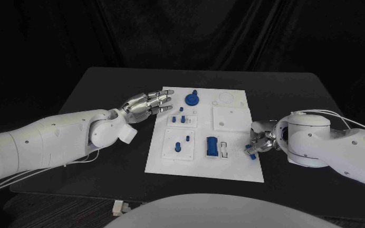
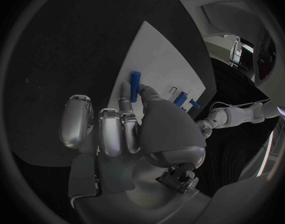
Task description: Assemble the parts on the task board
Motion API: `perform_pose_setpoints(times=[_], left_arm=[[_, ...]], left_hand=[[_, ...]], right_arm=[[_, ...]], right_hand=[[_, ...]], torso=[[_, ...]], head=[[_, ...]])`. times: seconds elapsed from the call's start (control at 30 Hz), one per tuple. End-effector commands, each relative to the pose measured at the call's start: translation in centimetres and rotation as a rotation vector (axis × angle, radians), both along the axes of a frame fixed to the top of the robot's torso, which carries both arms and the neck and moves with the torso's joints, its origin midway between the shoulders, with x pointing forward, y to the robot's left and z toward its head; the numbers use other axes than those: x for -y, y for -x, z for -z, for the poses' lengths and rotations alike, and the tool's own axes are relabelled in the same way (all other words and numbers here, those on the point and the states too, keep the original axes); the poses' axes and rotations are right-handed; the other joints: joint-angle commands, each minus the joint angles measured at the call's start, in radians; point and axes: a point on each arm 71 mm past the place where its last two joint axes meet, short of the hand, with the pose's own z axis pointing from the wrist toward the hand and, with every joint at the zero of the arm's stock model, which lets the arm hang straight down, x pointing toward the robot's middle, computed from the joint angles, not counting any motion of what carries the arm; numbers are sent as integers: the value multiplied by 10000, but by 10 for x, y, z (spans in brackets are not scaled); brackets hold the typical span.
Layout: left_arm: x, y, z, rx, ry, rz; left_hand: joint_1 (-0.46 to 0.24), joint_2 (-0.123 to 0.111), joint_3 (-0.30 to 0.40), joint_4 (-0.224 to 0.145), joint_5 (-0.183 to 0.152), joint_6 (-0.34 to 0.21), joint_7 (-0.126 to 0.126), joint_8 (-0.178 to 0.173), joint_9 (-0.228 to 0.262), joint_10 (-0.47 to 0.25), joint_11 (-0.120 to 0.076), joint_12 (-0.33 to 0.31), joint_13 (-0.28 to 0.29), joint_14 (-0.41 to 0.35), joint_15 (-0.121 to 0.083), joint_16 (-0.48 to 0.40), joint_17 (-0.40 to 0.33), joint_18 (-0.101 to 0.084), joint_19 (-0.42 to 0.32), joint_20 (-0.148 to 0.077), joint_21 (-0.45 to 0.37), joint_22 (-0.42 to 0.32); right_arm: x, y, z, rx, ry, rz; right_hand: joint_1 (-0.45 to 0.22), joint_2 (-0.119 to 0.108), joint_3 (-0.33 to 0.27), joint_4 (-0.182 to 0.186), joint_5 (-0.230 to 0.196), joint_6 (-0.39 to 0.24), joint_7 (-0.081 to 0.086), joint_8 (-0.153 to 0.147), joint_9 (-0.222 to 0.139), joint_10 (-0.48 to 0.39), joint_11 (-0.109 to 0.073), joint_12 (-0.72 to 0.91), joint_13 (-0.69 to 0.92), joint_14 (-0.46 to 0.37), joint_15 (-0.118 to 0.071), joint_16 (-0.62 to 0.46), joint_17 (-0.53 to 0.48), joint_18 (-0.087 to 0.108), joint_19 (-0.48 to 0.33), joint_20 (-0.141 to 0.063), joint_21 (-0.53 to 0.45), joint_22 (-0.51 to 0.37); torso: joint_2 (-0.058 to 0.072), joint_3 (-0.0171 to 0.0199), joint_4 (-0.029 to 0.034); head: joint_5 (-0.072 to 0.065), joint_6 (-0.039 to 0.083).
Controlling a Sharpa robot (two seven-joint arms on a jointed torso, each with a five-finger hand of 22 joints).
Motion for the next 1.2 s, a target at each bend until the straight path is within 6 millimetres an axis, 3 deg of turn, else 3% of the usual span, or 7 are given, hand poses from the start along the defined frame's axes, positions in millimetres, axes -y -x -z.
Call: perform_pose_setpoints(times=[0.03,0.07,0.1,0.13,0.27,0.73,1.2], left_arm=[[1,1,0,-5,155,67],[1,1,0,-6,154,67],[1,1,0,-9,153,70],[1,1,0,-10,153,72],[2,1,0,-15,153,77],[1,1,0,-32,138,80],[1,1,0,-31,139,69]], left_hand=[[10,73,72,-13,55,-37,65,38,11,6,48,40,16,-33,74,54,16,157,17,74,54,-2],[10,73,72,-13,55,-37,65,38,11,6,48,40,16,-33,74,54,16,157,17,74,54,-2],[10,73,72,-13,55,-37,65,38,11,6,48,40,16,-33,74,54,16,157,17,74,54,-2],[10,73,74,-14,57,-41,66,38,11,7,50,42,16,-31,74,56,16,157,17,74,54,-2],[10,73,74,-14,57,-41,66,38,11,7,50,42,16,-31,74,56,16,157,17,74,54,-2],[26,80,105,-36,88,-72,70,32,6,14,65,70,21,-32,74,58,17,157,20,79,55,-2],[30,82,115,-43,94,-72,75,34,7,20,75,83,23,-31,71,59,17,158,20,79,55,-3]], right_arm=[[1,6,7,-360,-565,316],[1,6,7,-442,-753,409],[0,7,6,-622,-1198,646],[-1,8,6,-738,-1508,823],[-1,11,5,-1047,-2425,1384],[-8,9,-10,-2220,-4603,3157],[-20,-1,1,-2952,-4334,3248]], right_hand=[[253,84,1188,-943,607,-503,45,-505,-912,1054,169,26,2633,617,162,-64,143,194,49,119,-111,1613],[298,55,1606,-1136,158,-598,158,-663,-1166,1054,278,26,2633,618,275,-57,156,198,45,148,-109,1618],[81,-126,2658,-1499,125,-504,241,-843,-1724,1054,380,26,2633,611,314,-56,145,175,41,321,-102,1626],[-122,-305,3316,-1769,148,-441,303,-899,-2046,1054,405,26,2633,611,336,-48,154,192,37,342,-95,1629],[-470,-397,3999,-2035,256,-162,247,-793,-2337,1054,374,26,2633,618,357,-22,196,197,49,334,-35,1642],[-763,-384,4246,-2093,209,-25,226,-704,-2484,1054,360,26,2633,622,350,-9,214,203,44,327,-43,1635],[-1154,-313,4173,-2024,-268,109,138,-445,-2487,1054,292,26,2633,616,303,-18,182,241,-23,297,-212,1581]], torso=[[-4,0,2],[-5,-1,1],[-3,0,2],[-3,0,2],[-10,-1,-1],[-4,0,0],[-4,-2,0]], head=[[26,-2],[34,-2],[45,-2],[53,-2],[81,-2],[52,-2],[35,-2]])
